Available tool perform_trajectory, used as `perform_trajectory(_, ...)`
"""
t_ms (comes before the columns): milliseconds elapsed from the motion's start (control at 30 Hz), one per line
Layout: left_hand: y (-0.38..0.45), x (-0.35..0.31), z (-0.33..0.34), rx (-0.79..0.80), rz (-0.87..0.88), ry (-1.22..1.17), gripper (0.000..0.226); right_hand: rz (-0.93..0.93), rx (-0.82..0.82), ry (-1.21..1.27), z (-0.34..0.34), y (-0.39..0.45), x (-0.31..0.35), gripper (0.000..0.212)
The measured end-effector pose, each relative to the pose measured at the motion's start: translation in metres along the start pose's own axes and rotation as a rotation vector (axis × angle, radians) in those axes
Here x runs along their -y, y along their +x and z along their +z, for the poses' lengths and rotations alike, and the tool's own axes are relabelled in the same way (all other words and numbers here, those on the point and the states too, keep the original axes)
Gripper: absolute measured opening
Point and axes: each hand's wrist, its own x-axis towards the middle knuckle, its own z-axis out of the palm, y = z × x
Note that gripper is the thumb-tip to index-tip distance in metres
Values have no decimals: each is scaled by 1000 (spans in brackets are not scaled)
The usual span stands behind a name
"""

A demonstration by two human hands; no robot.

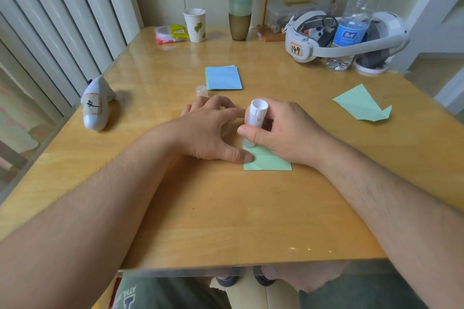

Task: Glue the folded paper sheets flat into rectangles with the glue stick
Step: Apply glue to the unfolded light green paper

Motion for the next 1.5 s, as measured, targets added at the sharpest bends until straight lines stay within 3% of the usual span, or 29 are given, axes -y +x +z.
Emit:
perform_trajectory(867, -2, 0, 1, -19, 6, -2, 82, 65, -66, -56, -27, -19, -15, 23)
perform_trajectory(1100, -2, 0, 0, -12, 9, -7, 81, 105, -85, -90, -33, -21, -19, 14)
perform_trajectory(1300, -2, 1, -1, -7, 13, -4, 81, 76, -194, 599, -34, -13, -17, 12)
perform_trajectory(1367, -2, 0, -1, -3, 11, -7, 82, 78, -148, 619, -32, -12, -17, 19)
perform_trajectory(1500, -1, 0, 1, -14, 5, -9, 81, 82, -79, 606, -29, -12, -14, 14)
